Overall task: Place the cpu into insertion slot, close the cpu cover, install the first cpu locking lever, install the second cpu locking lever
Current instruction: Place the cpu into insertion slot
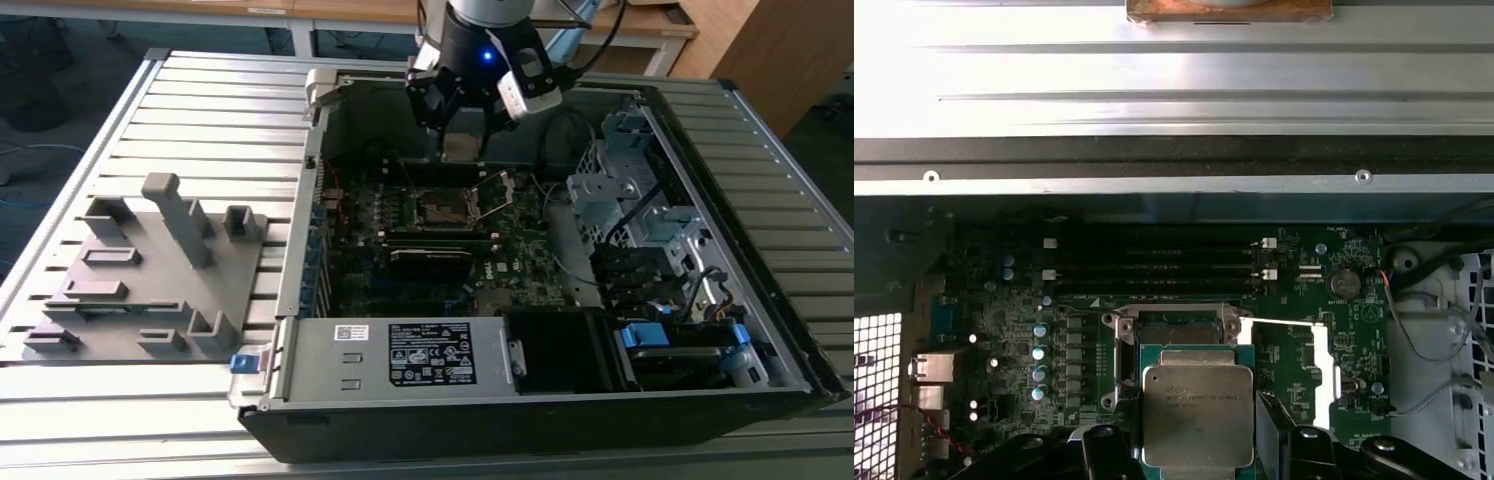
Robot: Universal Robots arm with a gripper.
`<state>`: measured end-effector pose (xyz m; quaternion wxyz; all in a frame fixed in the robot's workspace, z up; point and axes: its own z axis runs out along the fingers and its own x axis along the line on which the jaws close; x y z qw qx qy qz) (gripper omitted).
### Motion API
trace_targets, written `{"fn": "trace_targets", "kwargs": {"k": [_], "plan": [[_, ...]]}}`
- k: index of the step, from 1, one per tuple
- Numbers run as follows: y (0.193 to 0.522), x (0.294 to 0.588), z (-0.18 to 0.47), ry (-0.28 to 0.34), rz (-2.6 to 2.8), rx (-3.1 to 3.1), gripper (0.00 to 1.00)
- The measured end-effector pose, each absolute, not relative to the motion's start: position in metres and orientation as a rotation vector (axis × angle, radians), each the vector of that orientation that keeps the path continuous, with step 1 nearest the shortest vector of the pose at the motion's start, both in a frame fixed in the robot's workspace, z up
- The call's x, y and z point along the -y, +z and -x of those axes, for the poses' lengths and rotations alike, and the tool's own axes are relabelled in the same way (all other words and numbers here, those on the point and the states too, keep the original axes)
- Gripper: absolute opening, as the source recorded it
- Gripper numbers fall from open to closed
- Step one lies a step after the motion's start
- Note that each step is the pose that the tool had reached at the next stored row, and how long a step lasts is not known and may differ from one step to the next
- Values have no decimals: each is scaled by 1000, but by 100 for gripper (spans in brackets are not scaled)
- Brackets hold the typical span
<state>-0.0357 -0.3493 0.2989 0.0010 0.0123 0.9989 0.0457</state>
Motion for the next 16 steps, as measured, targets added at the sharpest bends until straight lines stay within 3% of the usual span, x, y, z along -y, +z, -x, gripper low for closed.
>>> {"fn": "trace_targets", "kwargs": {"k": [16], "plan": [[292, 349, 36, 143, -39, -3136, 54]]}}
